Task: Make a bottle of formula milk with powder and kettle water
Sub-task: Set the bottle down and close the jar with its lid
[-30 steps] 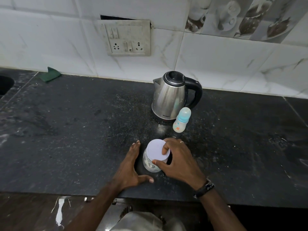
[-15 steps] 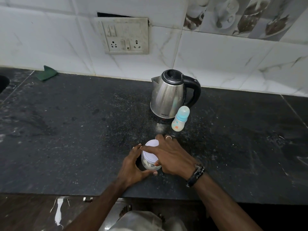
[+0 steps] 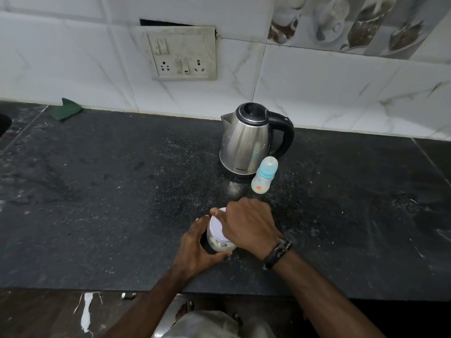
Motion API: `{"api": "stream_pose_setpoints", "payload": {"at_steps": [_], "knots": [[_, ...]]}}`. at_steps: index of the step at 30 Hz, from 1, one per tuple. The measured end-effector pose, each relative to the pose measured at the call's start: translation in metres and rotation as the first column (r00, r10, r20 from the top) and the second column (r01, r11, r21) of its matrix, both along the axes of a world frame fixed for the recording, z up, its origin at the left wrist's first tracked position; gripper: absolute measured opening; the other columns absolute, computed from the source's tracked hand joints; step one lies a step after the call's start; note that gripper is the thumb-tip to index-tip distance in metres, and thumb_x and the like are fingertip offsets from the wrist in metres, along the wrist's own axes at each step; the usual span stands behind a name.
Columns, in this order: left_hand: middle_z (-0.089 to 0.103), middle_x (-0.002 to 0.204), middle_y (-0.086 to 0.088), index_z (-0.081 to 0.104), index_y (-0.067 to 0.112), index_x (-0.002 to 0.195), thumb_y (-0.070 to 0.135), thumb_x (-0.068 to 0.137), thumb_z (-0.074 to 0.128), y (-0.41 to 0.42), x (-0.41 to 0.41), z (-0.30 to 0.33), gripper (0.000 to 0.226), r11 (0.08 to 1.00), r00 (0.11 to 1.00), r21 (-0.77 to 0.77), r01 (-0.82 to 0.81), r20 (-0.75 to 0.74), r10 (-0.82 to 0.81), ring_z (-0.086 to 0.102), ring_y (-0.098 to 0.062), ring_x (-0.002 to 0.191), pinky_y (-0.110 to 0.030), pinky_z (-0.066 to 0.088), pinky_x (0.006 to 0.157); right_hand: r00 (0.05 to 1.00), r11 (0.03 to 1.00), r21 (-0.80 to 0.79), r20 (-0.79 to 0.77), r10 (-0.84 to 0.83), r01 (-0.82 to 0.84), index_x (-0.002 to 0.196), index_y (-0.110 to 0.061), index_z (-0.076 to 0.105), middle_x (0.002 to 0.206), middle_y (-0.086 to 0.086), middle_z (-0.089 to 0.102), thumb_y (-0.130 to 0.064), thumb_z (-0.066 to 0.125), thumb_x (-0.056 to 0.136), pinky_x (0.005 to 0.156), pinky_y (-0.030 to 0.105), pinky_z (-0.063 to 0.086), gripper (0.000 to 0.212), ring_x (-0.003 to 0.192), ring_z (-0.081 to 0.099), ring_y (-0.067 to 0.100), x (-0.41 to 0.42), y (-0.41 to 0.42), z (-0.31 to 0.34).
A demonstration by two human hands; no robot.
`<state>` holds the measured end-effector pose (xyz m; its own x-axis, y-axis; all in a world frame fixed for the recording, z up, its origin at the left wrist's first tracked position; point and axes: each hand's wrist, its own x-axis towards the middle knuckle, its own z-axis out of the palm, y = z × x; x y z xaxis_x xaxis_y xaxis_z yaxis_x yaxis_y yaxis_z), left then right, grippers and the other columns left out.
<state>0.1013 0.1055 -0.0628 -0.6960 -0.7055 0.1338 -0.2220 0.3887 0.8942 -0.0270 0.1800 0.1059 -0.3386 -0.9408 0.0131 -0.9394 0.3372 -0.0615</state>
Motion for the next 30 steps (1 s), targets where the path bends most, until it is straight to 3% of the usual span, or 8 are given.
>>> {"api": "stream_pose_setpoints", "payload": {"at_steps": [3, 7, 11, 17, 21, 24, 27, 30], "knots": [[0.062, 0.132, -0.001, 0.055, 0.015, 0.134, 0.049, 0.054, 0.093, 0.0, 0.0, -0.004, 0.096, 1.0, 0.999, 0.003, -0.019, 0.043, 0.019, 0.058, -0.017, 0.123, -0.048, 0.048, 0.102, 0.993, 0.991, 0.067, 0.008, 0.117, -0.117, 0.097, -0.017, 0.058, 0.108, 0.013, 0.061, -0.056, 0.06, 0.087, 0.069, 0.035, 0.04, 0.04, 0.092, 0.061, 0.031, -0.007, 0.002, 0.01], [0.064, 0.129, 0.003, 0.056, 0.016, 0.133, 0.048, 0.055, 0.091, 0.0, 0.001, -0.003, 0.091, 0.999, 0.999, 0.014, -0.032, 0.035, 0.031, 0.06, -0.013, 0.121, -0.045, 0.051, 0.098, 0.964, 0.902, 0.342, 0.089, 0.249, -0.264, 0.141, -0.027, 0.037, 0.134, 0.018, 0.038, -0.027, 0.072, 0.08, 0.088, 0.044, 0.049, 0.069, 0.106, 0.056, 0.037, -0.005, 0.001, 0.009], [0.065, 0.127, 0.002, 0.056, 0.016, 0.133, 0.047, 0.055, 0.091, 0.0, 0.0, -0.002, 0.091, 1.0, 0.999, 0.022, -0.02, 0.028, 0.02, 0.062, -0.014, 0.118, -0.045, 0.052, 0.095, 0.963, 0.92, 0.298, -0.002, 0.268, -0.255, 0.128, -0.02, 0.052, 0.119, 0.016, 0.05, -0.027, 0.073, 0.079, 0.076, 0.038, 0.048, 0.053, 0.097, 0.059, 0.031, 0.003, -0.005, -0.001], [0.066, 0.125, 0.0, 0.059, 0.014, 0.129, 0.054, 0.051, 0.091, 0.005, -0.001, 0.001, 0.093, 0.998, 0.997, -0.023, -0.067, 0.042, 0.068, 0.06, -0.016, 0.119, -0.046, 0.048, 0.101, 0.952, 0.919, 0.251, 0.114, 0.285, -0.305, 0.122, -0.019, 0.057, 0.113, 0.007, 0.058, -0.052, 0.075, 0.069, 0.083, 0.039, 0.047, 0.066, 0.098, 0.057, 0.026, -0.021, -0.012, -0.004], [0.067, 0.119, 0.005, 0.061, 0.016, 0.123, 0.056, 0.051, 0.089, 0.006, -0.002, 0.004, 0.087, 0.997, 0.998, -0.052, -0.055, 0.014, 0.056, 0.062, -0.013, 0.113, -0.041, 0.051, 0.096, 0.958, 0.93, 0.229, 0.091, 0.274, -0.288, 0.108, -0.018, 0.06, 0.1, 0.007, 0.054, -0.063, 0.071, 0.062, 0.069, 0.036, 0.046, 0.065, 0.077, 0.055, 0.025, -0.028, -0.011, -0.008], [0.068, 0.119, 0.002, 0.061, 0.017, 0.122, 0.065, 0.055, 0.081, 0.006, -0.003, 0.006, 0.085, 0.992, 0.999, -0.112, -0.049, 0.016, 0.051, 0.06, -0.012, 0.113, -0.024, 0.041, 0.108, 0.963, 0.941, 0.202, 0.06, 0.263, -0.27, 0.095, -0.015, 0.06, 0.093, 0.008, 0.055, -0.066, 0.068, 0.062, 0.061, 0.034, 0.04, 0.061, 0.064, 0.044, 0.022, -0.027, -0.009, -0.014], [0.069, 0.111, -0.005, 0.058, 0.017, 0.12, 0.065, 0.055, 0.078, 0.006, -0.002, 0.008, 0.083, 0.985, 0.999, -0.169, -0.034, 0.023, 0.039, 0.053, -0.015, 0.109, 0.001, 0.025, 0.103, 0.967, 0.948, 0.187, 0.056, 0.25, -0.256, 0.089, -0.014, 0.059, 0.092, 0.01, 0.057, -0.065, 0.068, 0.063, 0.06, 0.032, 0.033, 0.058, 0.064, 0.049, 0.024, -0.024, -0.008, -0.016], [0.069, 0.111, -0.008, 0.057, 0.016, 0.122, 0.063, 0.055, 0.076, 0.007, -0.002, 0.009, 0.084, 0.977, 0.998, -0.211, -0.043, 0.034, 0.052, 0.05, -0.015, 0.11, -0.003, 0.025, 0.103, 0.97, 0.951, 0.19, 0.057, 0.238, -0.245, 0.088, -0.013, 0.059, 0.094, 0.011, 0.058, -0.062, 0.07, 0.064, 0.06, 0.031, 0.034, 0.056, 0.068, 0.056, 0.027, -0.021, -0.007, -0.013]]}}
